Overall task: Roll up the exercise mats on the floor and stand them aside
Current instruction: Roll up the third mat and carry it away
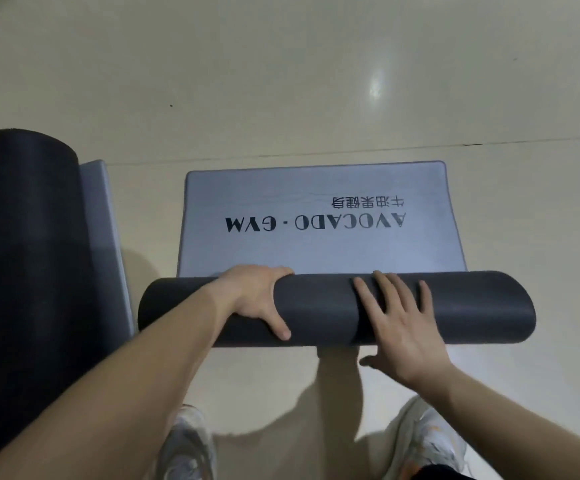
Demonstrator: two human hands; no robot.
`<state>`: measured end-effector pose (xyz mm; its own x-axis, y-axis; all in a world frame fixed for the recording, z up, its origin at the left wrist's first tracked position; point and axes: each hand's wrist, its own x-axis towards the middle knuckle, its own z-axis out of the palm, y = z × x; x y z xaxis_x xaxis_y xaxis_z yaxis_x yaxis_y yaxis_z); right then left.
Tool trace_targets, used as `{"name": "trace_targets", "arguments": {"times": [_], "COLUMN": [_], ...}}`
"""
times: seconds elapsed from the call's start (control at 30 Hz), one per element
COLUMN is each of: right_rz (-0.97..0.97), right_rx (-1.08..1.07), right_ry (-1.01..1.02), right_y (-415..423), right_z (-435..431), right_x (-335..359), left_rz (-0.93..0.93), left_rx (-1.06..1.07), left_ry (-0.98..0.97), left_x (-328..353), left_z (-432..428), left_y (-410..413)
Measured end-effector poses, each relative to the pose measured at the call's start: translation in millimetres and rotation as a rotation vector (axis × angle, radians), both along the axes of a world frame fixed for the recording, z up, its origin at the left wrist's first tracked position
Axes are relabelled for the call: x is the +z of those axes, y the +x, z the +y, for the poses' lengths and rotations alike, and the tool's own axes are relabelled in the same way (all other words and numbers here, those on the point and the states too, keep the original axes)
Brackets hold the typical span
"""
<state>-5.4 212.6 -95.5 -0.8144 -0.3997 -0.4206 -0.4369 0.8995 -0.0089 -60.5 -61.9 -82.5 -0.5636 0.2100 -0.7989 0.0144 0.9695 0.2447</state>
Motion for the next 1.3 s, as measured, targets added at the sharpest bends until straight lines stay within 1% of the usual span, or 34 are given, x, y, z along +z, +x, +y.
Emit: {"name": "trace_targets", "arguments": {"times": [0.03, 0.07, 0.1, 0.17, 0.2, 0.27, 0.3, 0.4, 0.47, 0.53, 0.6, 0.7, 0.73, 0.83, 0.9, 0.97, 1.03, 1.1, 1.13, 1.2, 1.23, 1.27, 1.3], "right_rz": [0.022, 0.016, -0.012, -0.012, -0.056, -0.112, -0.080, 0.033, 0.117, 0.162, 0.151, 0.080, 0.046, -0.118, -0.178, -0.111, -0.024, 0.025, 0.033, -0.012, -0.067, -0.143, -0.221], "right_rx": [-0.007, -0.005, 0.009, -0.002, -0.007, 0.002, 0.007, 0.016, 0.022, 0.060, 0.087, 0.084, 0.079, 0.098, 0.065, -0.018, -0.115, -0.125, -0.115, -0.106, -0.100, -0.096, -0.101], "right_ry": [-0.004, -0.004, -0.007, -0.027, -0.029, 0.011, 0.013, 0.075, 0.068, 0.016, 0.033, 0.071, 0.078, 0.091, 0.068, 0.069, 0.086, 0.075, 0.061, 0.019, 0.002, 0.002, 0.007], "right_y": [11, 10, -3, -54, -82, -110, -111, -84, -90, -117, -140, -141, -135, -101, -67, -31, -1, 5, -5, -43, -68, -91, -111], "right_z": [1, 1, -1, -8, -13, -24, -29, -34, -29, -26, -28, -35, -38, -34, -25, -20, -19, -20, -21, -21, -21, -24, -28], "right_x": [-6, -8, -8, 1, 6, 14, 12, -7, -23, -29, -25, -7, -1, 11, 12, 10, 1, -6, -5, 3, 9, 16, 22], "left_rz": [-0.015, 0.011, 0.105, 0.427, 0.502, 0.459, 0.453, 0.509, 0.513, 0.522, 0.568, 0.558, 0.529, 0.326, 0.254, 0.217, 0.131, 0.093, 0.142, 0.389, 0.484, 0.518, 0.525], "left_rx": [0.030, 0.067, 0.118, 0.234, 0.242, 0.169, 0.149, 0.194, 0.126, -0.009, -0.099, -0.096, -0.097, -0.117, -0.150, -0.140, -0.062, -0.018, 0.030, 0.236, 0.331, 0.348, 0.311], "left_ry": [0.013, 0.016, -0.007, -0.129, -0.201, -0.283, -0.297, -0.217, -0.164, -0.160, -0.203, -0.189, -0.178, -0.123, -0.083, -0.059, -0.018, -0.024, -0.046, -0.104, -0.143, -0.187, -0.219], "left_x": [2, 5, 7, 8, 8, -2, -11, -24, -26, -27, -28, -19, -16, -8, -5, 0, 7, 11, 12, 11, 10, 8, 4], "left_z": [-1, -3, -5, -6, -4, 2, 2, -12, -23, -28, -27, -24, -24, -24, -21, -19, -18, -20, -23, -26, -23, -19, -15], "left_y": [-6, -7, -4, 20, 36, 59, 55, 5, -26, -39, -44, -51, -49, -18, 9, 13, -2, -14, -14, 2, 14, 27, 36]}}
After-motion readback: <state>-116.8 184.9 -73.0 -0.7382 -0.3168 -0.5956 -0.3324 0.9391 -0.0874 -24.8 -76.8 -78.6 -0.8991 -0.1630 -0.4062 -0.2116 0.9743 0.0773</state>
